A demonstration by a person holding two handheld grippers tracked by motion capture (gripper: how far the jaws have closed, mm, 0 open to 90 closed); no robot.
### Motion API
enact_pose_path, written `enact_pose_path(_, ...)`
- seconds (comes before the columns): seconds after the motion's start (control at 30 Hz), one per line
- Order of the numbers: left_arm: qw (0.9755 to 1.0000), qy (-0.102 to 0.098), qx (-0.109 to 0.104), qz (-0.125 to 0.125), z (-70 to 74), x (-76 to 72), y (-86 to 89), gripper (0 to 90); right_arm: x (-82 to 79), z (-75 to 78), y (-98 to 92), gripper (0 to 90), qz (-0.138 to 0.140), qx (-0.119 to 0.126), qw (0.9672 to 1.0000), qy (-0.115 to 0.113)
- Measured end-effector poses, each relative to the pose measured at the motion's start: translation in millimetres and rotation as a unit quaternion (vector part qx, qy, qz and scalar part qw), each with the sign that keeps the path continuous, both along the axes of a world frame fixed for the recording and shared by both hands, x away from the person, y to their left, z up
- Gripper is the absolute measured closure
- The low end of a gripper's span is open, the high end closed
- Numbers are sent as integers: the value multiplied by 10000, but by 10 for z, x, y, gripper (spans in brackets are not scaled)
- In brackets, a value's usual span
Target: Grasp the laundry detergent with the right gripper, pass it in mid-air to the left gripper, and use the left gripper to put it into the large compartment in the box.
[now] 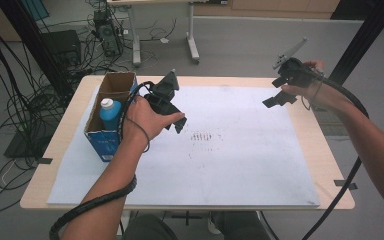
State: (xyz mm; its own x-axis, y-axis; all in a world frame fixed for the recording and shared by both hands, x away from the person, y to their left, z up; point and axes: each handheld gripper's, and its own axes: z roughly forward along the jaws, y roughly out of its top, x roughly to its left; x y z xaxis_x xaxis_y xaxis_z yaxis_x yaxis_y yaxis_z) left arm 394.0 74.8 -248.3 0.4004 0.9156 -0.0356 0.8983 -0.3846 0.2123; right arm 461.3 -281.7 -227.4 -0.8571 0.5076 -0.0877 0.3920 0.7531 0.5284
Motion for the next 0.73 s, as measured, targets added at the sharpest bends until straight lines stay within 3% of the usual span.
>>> enact_pose_path(0.73,10000,-21,-55,-19,19,-37,36,152,-13,9,48,103,26,-45,10000,0)
